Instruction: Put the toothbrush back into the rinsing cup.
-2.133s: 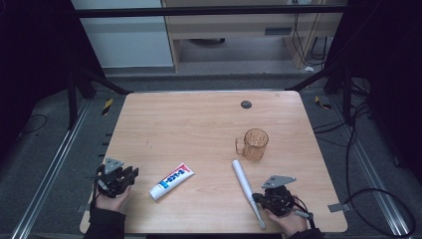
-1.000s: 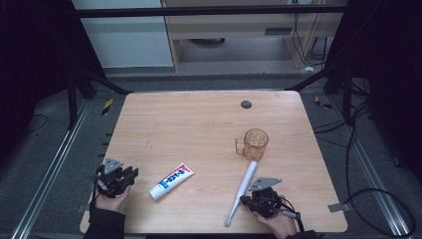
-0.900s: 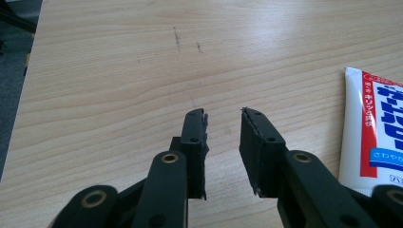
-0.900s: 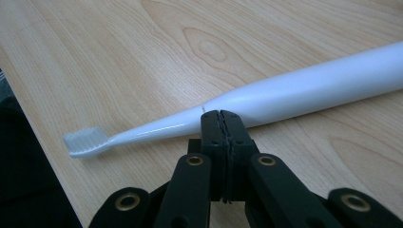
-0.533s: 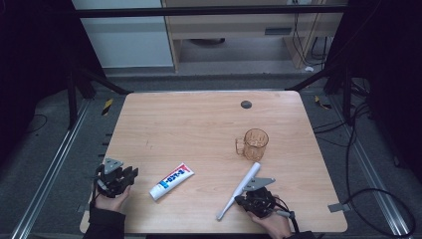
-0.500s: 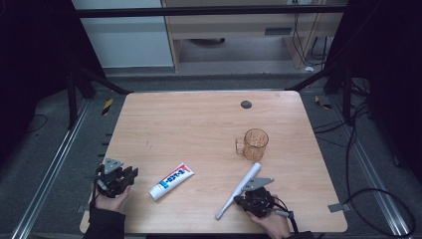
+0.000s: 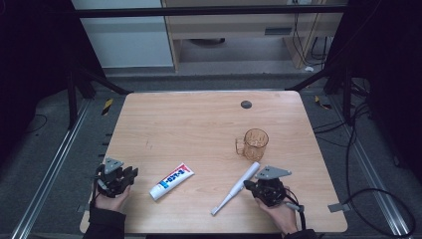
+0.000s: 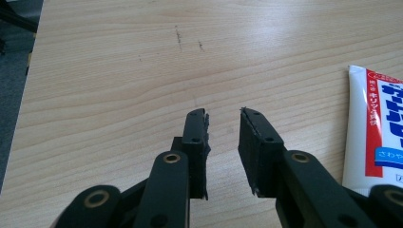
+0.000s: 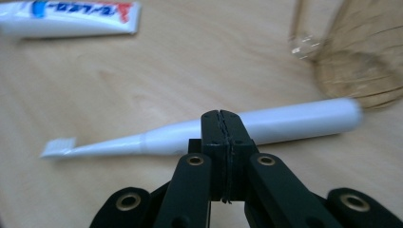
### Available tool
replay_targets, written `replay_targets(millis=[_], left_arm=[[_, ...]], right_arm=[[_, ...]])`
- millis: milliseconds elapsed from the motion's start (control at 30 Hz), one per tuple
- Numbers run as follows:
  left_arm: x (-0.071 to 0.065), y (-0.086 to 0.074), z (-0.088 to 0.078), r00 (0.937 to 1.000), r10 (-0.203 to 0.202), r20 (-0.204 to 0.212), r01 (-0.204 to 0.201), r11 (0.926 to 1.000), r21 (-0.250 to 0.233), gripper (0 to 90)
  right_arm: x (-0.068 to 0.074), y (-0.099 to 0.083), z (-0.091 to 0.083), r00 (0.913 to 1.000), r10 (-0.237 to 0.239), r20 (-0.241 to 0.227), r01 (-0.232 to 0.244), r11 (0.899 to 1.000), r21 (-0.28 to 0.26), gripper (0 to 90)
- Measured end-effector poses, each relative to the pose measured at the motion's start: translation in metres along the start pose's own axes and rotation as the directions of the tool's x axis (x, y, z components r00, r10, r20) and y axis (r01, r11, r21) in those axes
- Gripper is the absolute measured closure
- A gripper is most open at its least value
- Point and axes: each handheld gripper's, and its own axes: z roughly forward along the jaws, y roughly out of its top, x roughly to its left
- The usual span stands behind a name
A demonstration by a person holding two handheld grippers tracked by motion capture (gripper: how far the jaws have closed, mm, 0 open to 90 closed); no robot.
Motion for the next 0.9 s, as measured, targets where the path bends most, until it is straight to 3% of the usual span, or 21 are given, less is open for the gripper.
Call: replay_targets(millis=[200, 467, 900], left_arm=[[0.0, 0.0, 0.001, 1.0, -0.002, -0.002, 0.002, 1.0, 0.0, 71.8], [0.0, 0.0, 0.001, 1.0, 0.002, 0.001, -0.002, 1.0, 0.003, 72.2], [0.0, 0.0, 0.001, 1.0, 0.003, 0.001, -0.003, 1.0, 0.006, 73.0]], right_arm=[[-0.025, 0.007, 0.006, 0.9951, 0.042, 0.09, -0.038, 0.998, -0.043, 89.3], [-0.037, 0.014, 0.022, 0.9912, 0.061, 0.117, -0.057, 0.998, -0.042, 89.5], [-0.049, 0.015, 0.04, 0.9858, 0.063, 0.156, -0.065, 0.998, 0.009, 89.6]])
